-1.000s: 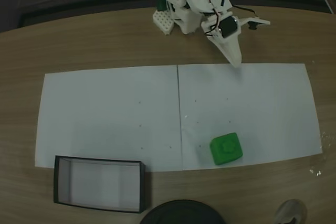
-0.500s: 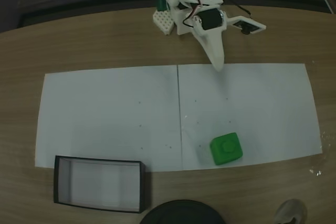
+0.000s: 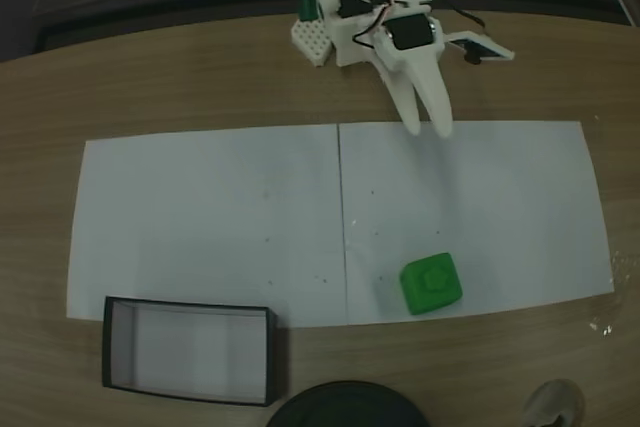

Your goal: Grab a green square and put it in the box.

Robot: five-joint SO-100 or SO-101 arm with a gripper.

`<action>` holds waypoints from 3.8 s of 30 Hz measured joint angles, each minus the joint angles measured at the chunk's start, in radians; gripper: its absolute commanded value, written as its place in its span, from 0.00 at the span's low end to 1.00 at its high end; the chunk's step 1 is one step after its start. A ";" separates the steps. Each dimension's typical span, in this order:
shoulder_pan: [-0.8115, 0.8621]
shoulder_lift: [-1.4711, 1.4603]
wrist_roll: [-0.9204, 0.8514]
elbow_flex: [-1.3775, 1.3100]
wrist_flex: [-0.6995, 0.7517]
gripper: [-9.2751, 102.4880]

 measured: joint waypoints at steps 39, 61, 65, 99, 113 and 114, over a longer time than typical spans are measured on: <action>0.044 -1.950 0.038 -1.746 0.601 0.15; 0.667 -1.563 0.077 -2.232 0.624 0.13; 0.750 -1.560 0.081 -2.238 0.569 0.13; 0.706 -2.121 0.147 -2.237 0.437 0.22; 0.699 -2.123 0.147 -2.237 0.437 0.30; 0.701 -2.123 0.147 -2.237 0.437 0.30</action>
